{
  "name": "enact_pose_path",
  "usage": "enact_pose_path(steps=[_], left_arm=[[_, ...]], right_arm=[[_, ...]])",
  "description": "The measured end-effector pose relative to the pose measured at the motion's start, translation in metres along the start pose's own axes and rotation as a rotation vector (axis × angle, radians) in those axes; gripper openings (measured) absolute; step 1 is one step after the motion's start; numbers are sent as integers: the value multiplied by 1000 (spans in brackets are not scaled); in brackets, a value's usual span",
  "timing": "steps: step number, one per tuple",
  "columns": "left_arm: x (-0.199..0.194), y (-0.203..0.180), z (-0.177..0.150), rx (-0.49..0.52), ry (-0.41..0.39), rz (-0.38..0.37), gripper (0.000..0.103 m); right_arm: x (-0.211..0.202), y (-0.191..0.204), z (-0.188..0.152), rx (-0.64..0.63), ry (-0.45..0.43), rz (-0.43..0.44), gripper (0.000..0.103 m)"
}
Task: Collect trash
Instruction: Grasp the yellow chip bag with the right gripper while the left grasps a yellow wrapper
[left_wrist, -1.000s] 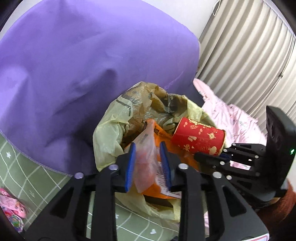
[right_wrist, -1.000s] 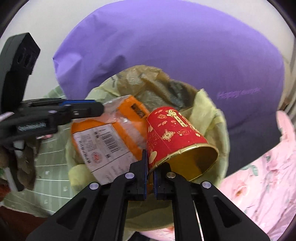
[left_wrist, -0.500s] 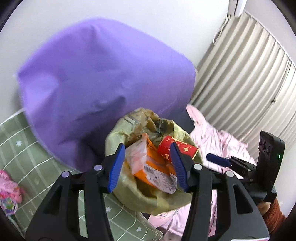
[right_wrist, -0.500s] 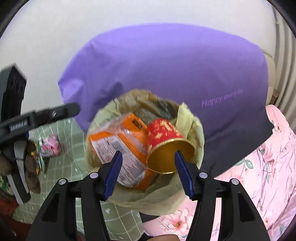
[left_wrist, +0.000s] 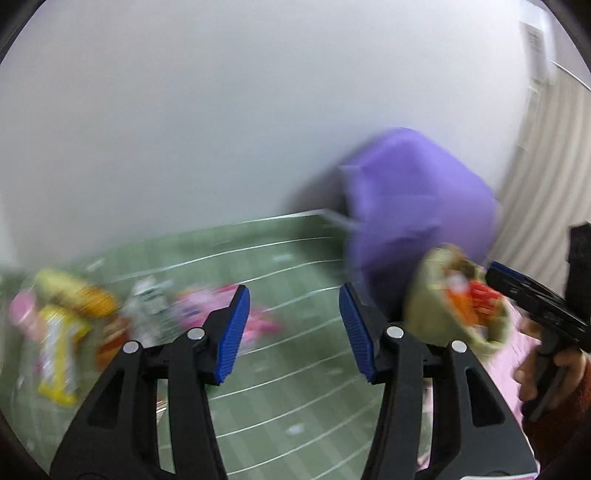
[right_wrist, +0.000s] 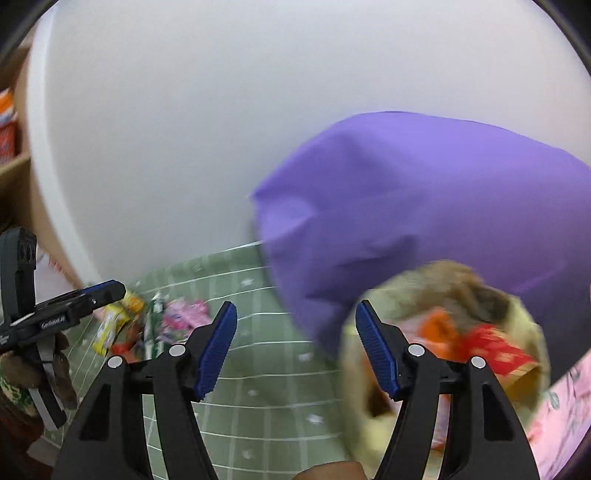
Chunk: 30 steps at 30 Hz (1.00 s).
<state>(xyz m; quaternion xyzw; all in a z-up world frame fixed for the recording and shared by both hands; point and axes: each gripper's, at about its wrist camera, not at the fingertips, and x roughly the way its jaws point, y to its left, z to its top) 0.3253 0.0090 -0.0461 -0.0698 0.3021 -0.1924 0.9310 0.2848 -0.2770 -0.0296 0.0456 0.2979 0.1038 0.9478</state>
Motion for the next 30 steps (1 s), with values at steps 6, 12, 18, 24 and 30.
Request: enact_pose_path(steps=[6, 12, 18, 24, 30], left_arm=[[-22, 91, -36, -154, -6, 231, 48], [-57, 129, -74, -210, -37, 311, 48], [-62, 159, -103, -253, -6, 398, 48], [-64, 169, -139, -276, 37, 393, 48], [-61, 168, -154, -289, 64, 327, 48]], right_arm=[[44, 52, 13, -71, 36, 103, 59], [108, 137, 15, -262, 93, 224, 54], [209, 252, 0, -486, 185, 345, 54], [282, 330, -21, -602, 313, 427, 43], [329, 374, -43, -723, 394, 337, 41]])
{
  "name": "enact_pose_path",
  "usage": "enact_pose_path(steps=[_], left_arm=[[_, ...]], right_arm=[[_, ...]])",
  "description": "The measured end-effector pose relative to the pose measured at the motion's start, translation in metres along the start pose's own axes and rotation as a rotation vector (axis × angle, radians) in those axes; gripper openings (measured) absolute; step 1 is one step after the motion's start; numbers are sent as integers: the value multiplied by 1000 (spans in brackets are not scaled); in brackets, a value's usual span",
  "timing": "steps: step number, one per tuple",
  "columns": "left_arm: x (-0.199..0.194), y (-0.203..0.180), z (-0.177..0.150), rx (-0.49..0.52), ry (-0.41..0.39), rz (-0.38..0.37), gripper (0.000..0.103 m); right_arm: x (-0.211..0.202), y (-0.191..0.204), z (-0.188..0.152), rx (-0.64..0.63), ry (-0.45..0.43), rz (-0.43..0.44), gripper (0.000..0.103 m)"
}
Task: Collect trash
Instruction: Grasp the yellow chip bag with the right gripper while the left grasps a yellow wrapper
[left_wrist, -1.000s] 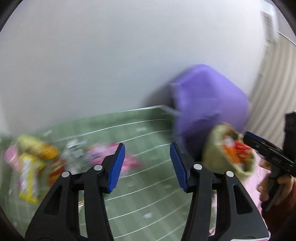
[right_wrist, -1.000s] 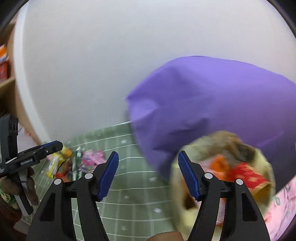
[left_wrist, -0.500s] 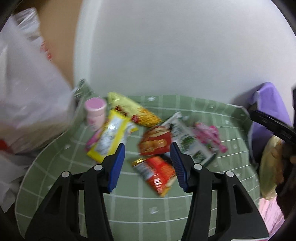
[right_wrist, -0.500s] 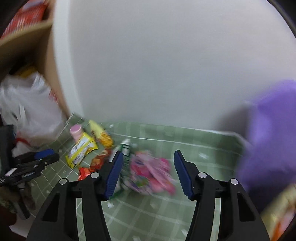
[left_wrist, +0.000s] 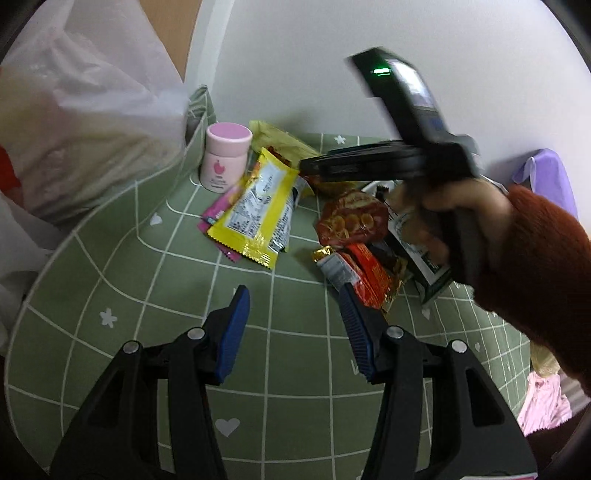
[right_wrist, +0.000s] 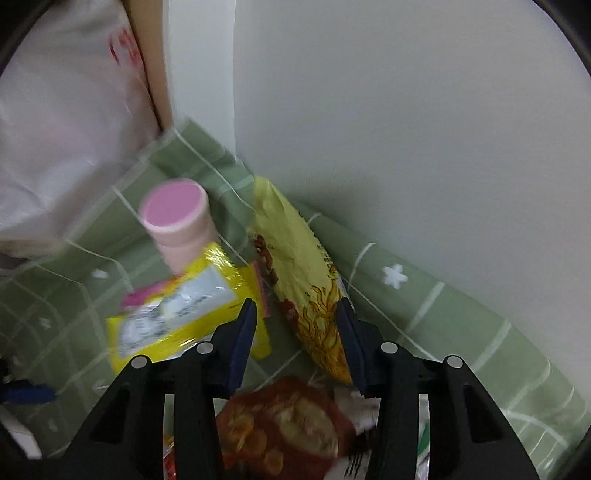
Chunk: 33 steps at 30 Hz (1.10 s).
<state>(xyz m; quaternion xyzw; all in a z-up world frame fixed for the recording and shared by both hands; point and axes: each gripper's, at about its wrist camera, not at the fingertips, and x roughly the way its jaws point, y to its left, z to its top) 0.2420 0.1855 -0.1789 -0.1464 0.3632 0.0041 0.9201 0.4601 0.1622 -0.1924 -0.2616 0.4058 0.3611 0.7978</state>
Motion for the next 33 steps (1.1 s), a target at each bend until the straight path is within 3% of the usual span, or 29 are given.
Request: enact_pose_path(steps=[2, 6, 13, 17, 22, 26, 30, 33], left_arm=[[1, 0, 1, 6, 5, -8, 48], [4, 2, 7, -4, 4, -12, 48], [27, -6, 34, 15, -16, 1, 48], [50, -12, 57, 65, -34, 71, 48], [88, 1, 75, 34, 27, 124, 48], [105, 7, 82, -6, 77, 108, 48], [108, 0, 84, 8, 121, 103, 44], [100, -7, 76, 12, 151, 96, 34]], right_arm=[[12, -1, 0, -1, 44, -13, 38], [0, -8, -2, 54, 37, 60, 22], [-100, -44, -46, 227, -133, 112, 20], [-145, -75, -79, 368, -196, 116, 20], [-176, -94, -147, 488, -164, 94, 20], [-179, -84, -203, 549, -111, 75, 20], [-178, -81, -235, 631, -75, 94, 20], [-184, -74, -247, 668, -80, 102, 20]])
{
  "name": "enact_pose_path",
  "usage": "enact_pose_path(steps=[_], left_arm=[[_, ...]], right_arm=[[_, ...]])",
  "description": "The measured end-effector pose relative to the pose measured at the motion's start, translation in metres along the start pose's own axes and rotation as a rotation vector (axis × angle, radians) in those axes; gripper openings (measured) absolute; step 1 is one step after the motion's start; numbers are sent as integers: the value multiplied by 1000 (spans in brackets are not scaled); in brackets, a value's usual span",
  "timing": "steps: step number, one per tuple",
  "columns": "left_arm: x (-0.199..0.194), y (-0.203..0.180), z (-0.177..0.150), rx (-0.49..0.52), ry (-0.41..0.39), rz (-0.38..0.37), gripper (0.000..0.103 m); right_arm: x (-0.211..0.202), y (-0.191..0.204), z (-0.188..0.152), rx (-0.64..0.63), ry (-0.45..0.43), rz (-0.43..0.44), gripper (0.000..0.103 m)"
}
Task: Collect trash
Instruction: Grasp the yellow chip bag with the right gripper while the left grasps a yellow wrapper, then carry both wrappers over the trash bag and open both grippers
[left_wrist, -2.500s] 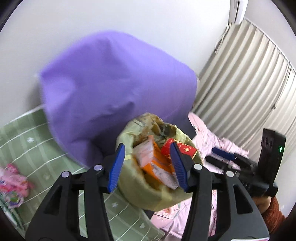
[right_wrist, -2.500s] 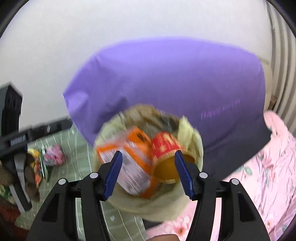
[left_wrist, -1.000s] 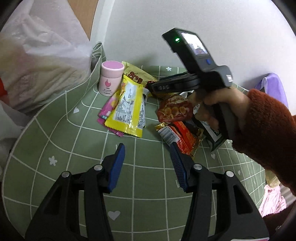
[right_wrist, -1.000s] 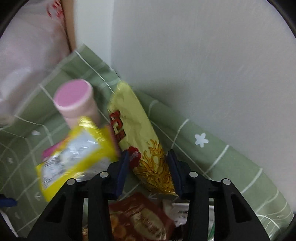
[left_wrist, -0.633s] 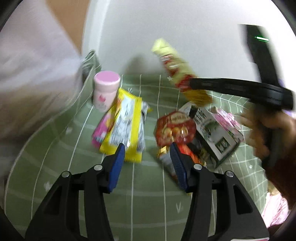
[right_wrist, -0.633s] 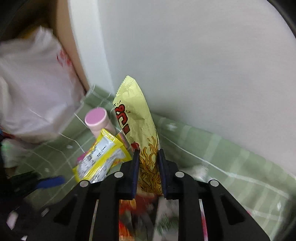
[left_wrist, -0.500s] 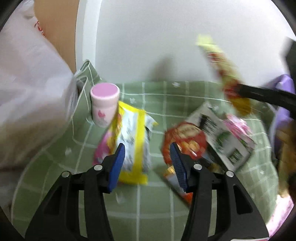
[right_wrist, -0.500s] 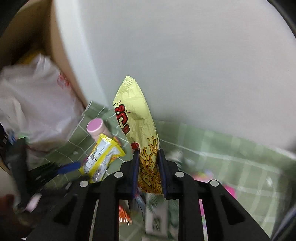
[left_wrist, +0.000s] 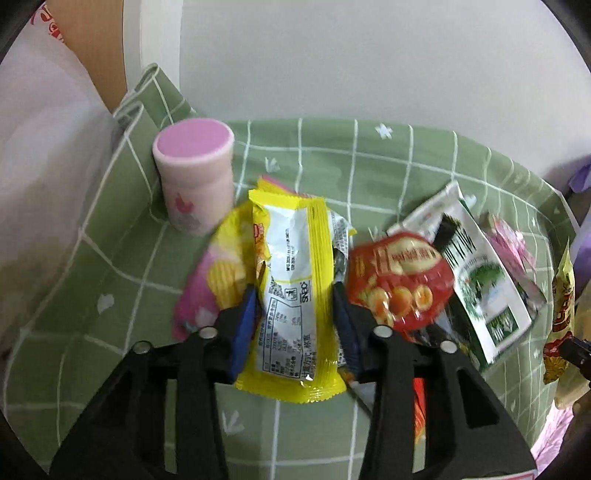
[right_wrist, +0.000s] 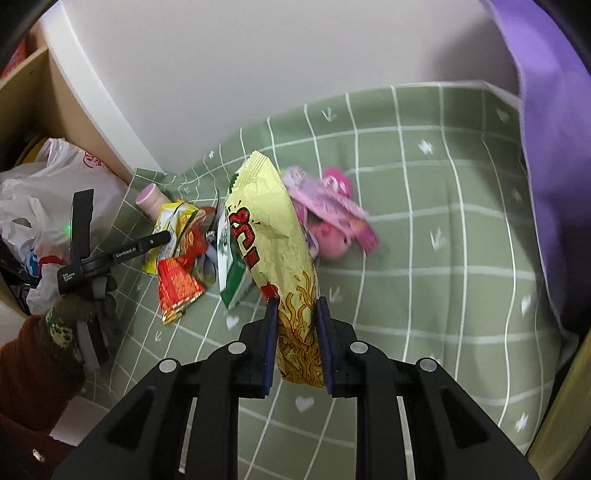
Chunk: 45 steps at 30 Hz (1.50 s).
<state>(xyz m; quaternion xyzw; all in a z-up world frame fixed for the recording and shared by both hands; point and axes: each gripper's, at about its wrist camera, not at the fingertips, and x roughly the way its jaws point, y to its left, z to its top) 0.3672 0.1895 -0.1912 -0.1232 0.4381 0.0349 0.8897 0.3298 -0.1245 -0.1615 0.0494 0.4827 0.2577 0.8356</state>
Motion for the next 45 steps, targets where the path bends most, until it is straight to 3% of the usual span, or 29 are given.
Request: enact_pose_path(steps=[2, 15, 28, 35, 39, 45], left_arm=[[-8, -3, -6, -6, 14, -19, 26], [-126, -55, -37, 99, -115, -174, 26], [-204, -212, 5, 382, -282, -459, 29], [-207, -311, 0, 521, -240, -666, 29], [-199, -367, -12, 629, -186, -746, 29], [-172, -436, -34, 766, -66, -798, 29]], right_arm=[[-5, -3, -2, 15, -10, 14, 20], [-70, 1, -22, 44, -123, 0, 20], [-213, -31, -29, 90, -413, -223, 20], [-301, -78, -57, 196, -538, -404, 20], [-349, -105, -80, 278, -595, -496, 20], [-357, -146, -92, 354, -527, -542, 20]])
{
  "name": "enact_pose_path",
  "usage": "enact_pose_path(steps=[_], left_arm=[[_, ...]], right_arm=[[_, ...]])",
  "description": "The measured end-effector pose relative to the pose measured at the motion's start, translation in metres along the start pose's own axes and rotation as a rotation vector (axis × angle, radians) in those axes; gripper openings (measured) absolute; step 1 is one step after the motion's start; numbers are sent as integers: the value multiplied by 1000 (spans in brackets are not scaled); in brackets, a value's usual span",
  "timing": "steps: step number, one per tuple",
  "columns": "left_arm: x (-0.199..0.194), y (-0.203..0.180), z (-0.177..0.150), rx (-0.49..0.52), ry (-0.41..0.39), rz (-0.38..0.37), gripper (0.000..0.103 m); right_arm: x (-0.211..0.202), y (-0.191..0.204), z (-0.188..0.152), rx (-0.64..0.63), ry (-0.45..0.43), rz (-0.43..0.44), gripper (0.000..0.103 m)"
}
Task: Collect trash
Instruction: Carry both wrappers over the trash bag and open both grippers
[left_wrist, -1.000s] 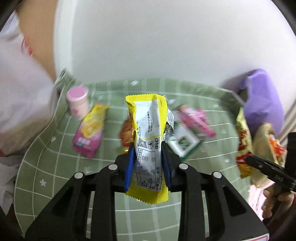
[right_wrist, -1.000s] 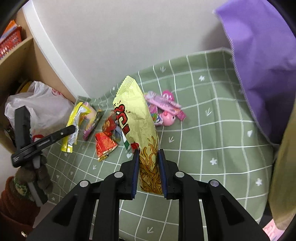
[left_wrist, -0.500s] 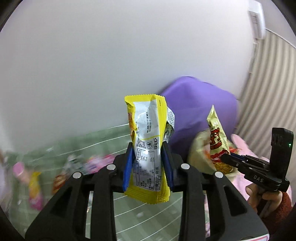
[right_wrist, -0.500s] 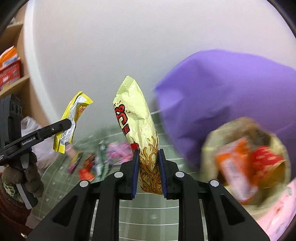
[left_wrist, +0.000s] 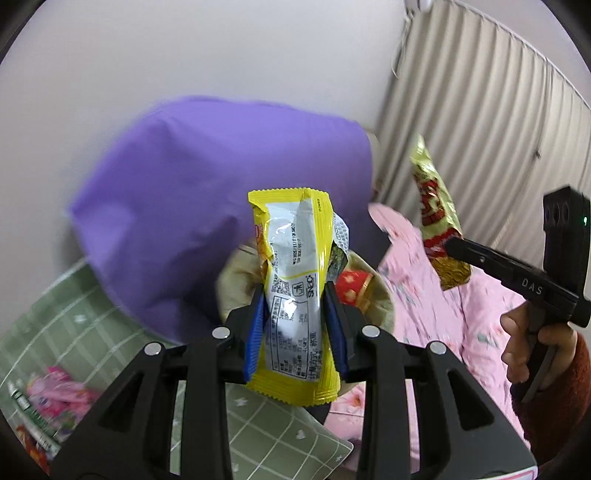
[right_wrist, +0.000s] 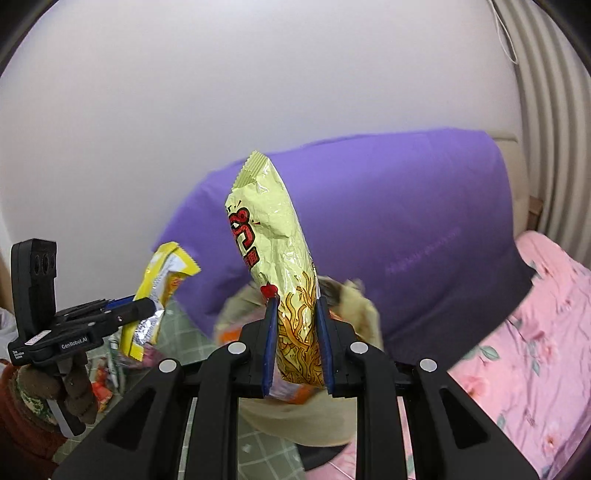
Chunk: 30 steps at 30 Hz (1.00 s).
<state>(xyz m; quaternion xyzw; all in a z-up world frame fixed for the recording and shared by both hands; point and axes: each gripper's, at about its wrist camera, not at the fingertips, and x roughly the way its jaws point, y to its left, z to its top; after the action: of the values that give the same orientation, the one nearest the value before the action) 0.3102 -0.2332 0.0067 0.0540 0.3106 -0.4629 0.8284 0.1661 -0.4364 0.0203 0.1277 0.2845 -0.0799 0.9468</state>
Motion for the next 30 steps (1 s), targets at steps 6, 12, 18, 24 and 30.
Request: enact_pose_path(steps=[6, 12, 18, 24, 30], left_arm=[[80, 3, 1, 1, 207, 83, 29], [131, -6, 0, 42, 286, 88, 29], [152, -5, 0, 26, 313, 66, 29], [155, -4, -7, 28, 320, 39, 29], [155, -4, -9, 29, 321, 30, 29]], right_arm=[[70, -21, -13, -30, 171, -27, 20], [142, -23, -23, -75, 275, 30, 20], [157, -21, -26, -62, 287, 54, 20], [150, -31, -34, -28, 292, 43, 20], [127, -32, -40, 20, 268, 46, 20]])
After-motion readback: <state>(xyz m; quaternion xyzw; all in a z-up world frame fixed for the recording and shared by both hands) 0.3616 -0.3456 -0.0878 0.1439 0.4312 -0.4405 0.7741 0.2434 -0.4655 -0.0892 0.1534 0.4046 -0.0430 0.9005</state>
